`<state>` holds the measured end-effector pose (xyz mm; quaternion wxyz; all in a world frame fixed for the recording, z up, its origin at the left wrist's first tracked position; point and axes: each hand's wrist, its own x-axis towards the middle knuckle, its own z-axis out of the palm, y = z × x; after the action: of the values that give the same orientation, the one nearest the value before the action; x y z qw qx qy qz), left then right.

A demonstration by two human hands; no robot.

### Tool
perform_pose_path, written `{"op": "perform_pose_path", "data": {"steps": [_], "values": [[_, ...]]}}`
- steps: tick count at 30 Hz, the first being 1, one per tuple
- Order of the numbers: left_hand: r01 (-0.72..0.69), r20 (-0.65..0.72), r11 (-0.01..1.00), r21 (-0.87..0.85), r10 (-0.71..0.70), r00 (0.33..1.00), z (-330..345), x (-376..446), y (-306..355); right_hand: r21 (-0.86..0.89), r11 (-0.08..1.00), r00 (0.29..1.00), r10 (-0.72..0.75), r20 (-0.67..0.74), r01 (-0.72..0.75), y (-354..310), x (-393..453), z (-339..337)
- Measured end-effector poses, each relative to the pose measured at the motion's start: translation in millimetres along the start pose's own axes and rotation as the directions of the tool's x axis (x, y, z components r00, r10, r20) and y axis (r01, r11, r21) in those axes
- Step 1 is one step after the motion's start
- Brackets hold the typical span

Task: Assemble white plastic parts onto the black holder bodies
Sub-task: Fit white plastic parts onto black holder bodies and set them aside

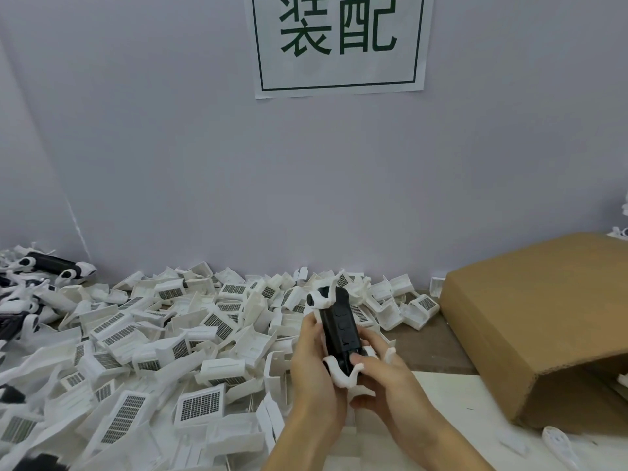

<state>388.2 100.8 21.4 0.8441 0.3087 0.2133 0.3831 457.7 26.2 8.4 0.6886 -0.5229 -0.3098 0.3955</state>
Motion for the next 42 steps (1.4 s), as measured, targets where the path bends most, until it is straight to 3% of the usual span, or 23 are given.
{"op": "perform_pose_path", "data": {"steps": [4, 9, 11, 13, 17, 21, 23, 28, 31, 35, 42], "values": [[-0.144, 0.014, 0.989, 0.037, 0.144, 0.990, 0.7, 3.5, -1.5, -0.190, 0.975, 0.968, -0.152, -0.201, 0.113, -0.6, 2.1, -1.6], [-0.218, -0.010, 0.956, 0.196, 0.224, 0.975, -0.5, 10.5, -4.4, -0.082, 0.961, 0.873, -0.273, -0.404, 0.263, -7.6, 4.6, -14.9], [-0.226, -0.026, 0.944, 0.242, 0.239, 0.971, 0.1, 12.5, -5.8, -0.136, 0.930, 0.809, -0.365, -0.460, 0.342, -8.8, 3.5, -16.6], [-0.236, -0.030, 0.929, 0.286, 0.255, 0.966, 0.5, 13.5, -6.3, -0.306, 0.856, 0.735, -0.515, -0.441, 0.416, -8.4, 1.5, -13.4], [-0.282, -0.046, 0.895, 0.347, 0.316, 0.948, 1.3, 13.1, -5.2, -0.723, 0.540, 0.579, -0.780, -0.239, 0.430, -7.5, -2.3, -5.9], [-0.319, -0.023, 0.853, 0.413, 0.360, 0.933, 3.4, 9.1, -4.2, -0.881, 0.378, 0.544, -0.820, -0.176, 0.285, -6.4, -1.4, -4.7], [-0.334, 0.012, 0.844, 0.420, 0.363, 0.932, 4.7, 6.8, -4.7, -0.890, 0.352, 0.566, -0.813, -0.137, 0.289, -6.0, -1.5, -3.9], [-0.395, 0.087, 0.756, 0.522, 0.413, 0.906, 7.8, 0.3, -5.2, -0.804, 0.486, 0.729, -0.678, -0.097, 0.344, -9.2, -6.2, -1.6], [-0.377, 0.090, 0.790, 0.484, 0.383, 0.919, 10.1, -1.0, -4.7, -0.700, 0.627, 0.767, -0.616, -0.179, 0.340, -11.2, -4.7, -1.8], [-0.368, 0.207, 0.774, 0.515, 0.304, 0.930, 11.2, -2.3, -4.1, -0.468, 0.825, 0.821, -0.486, -0.300, 0.317, -10.4, 0.4, -9.7], [-0.261, 0.128, 0.821, 0.508, 0.227, 0.965, 7.4, 3.6, -6.2, -0.199, 0.924, 0.870, -0.377, -0.319, 0.328, -9.1, 6.2, -20.1]]}}
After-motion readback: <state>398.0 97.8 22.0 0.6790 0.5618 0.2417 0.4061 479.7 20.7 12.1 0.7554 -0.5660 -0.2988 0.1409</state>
